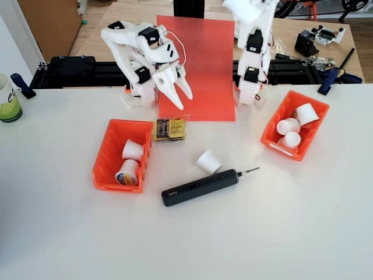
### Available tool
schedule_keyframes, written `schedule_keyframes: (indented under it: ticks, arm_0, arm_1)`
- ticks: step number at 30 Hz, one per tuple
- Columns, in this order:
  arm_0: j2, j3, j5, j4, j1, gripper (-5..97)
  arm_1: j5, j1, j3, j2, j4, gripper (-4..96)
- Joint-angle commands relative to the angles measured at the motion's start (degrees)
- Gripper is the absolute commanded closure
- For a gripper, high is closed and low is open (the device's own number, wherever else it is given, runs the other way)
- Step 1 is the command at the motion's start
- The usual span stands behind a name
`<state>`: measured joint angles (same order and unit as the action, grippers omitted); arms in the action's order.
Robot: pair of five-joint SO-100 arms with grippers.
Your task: Sort the coffee pods, blue into left, red into right
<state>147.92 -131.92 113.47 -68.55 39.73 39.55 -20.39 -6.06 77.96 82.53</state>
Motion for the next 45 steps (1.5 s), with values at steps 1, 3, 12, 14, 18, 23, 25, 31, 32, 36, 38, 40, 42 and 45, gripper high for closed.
schedule_keyframes:
  ticks: [1,3,12,14,18,23,25,31,32,36,38,40,42,45]
  arm_0:
    - [0.6,-0.6,0.3,0.8,0.3,69]
    - [0.6,-1.0,-0.1,0.8,0.3,69]
    - [1.2,-1.0,1.0,1.7,-1.0,70]
    - [1.4,-1.3,1.9,2.1,-0.9,70]
    - [2.1,-1.3,1.9,3.3,-0.7,70]
    - [5.0,-1.4,1.5,-0.7,2.3,70]
    - [8.5,-1.3,1.3,-3.2,3.4,70]
    - [9.8,-1.7,-2.4,-1.3,5.4,70]
    - [9.9,-1.5,-2.5,-0.9,5.6,70]
    - [10.4,-1.4,-2.5,1.1,5.6,70]
    - [10.5,-1.8,-2.6,1.9,4.9,70]
    - [10.6,-2.9,-3.1,2.3,3.5,70]
    - [12.0,-5.4,-3.2,4.3,2.5,70]
    - [12.7,-8.1,-3.6,9.6,1.6,70]
  arm_1:
    - [3.5,-0.5,4.2,1.5,1.2,82.7]
    - [7.1,-1.1,7.7,1.5,1.2,82.2]
    - [19.1,-2.3,14.9,1.4,7.1,82.8]
    - [19.0,-2.3,14.9,1.6,9.0,83.2]
    - [7.7,-5.5,10.9,1.8,9.7,86.1]
    - [-9.1,-9.8,14.9,1.3,0.7,82.2]
    - [-12.6,-9.8,18.0,1.3,-1.6,82.2]
    - [-12.2,-14.5,36.7,0.6,-19.9,82.6]
    - [-11.8,-16.3,38.5,-1.0,-22.9,82.6]
    - [-8.5,-20.9,38.5,-8.5,-26.1,82.8]
    - [-5.9,-22.2,38.5,-11.7,-26.6,83.0]
    - [-3.3,-23.4,38.5,-15.4,-28.3,83.1]
    - [0.0,-23.8,38.5,-19.3,-30.2,83.0]
    - [5.1,-24.7,38.0,-24.0,-31.9,82.3]
